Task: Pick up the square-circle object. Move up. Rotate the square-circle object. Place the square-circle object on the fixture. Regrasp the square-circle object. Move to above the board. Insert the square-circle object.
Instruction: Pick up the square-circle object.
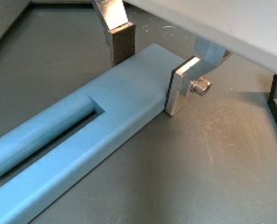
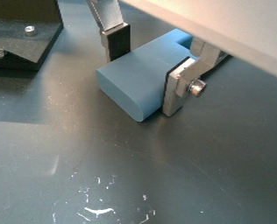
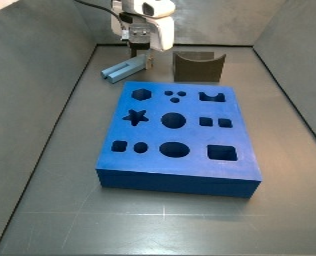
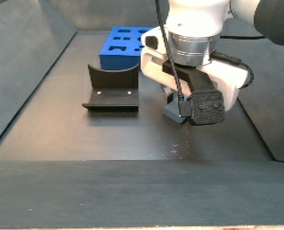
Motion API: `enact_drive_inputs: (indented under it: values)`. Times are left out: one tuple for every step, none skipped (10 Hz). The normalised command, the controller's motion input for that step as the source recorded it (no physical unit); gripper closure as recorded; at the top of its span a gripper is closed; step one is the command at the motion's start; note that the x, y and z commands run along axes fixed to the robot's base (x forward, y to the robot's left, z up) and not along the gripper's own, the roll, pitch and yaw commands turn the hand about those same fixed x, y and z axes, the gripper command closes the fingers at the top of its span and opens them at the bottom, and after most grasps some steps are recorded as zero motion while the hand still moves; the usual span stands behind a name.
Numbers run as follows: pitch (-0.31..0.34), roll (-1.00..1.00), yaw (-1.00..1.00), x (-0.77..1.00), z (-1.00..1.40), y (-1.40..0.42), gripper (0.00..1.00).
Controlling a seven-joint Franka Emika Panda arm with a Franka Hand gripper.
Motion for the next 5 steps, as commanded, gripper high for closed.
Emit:
enact_drive_inputs:
  values:
    - [0.0,0.0,0.0,0.0,0.0,0.0,1.0]
    - [0.0,0.0,0.0,0.0,0.0,0.0,1.0]
    - [0.0,0.0,0.0,0.0,0.0,0.0,1.0]
    - [0.0,0.0,0.0,0.0,0.0,0.0,1.0]
    - [0.0,0.0,0.0,0.0,0.0,0.0,1.0]
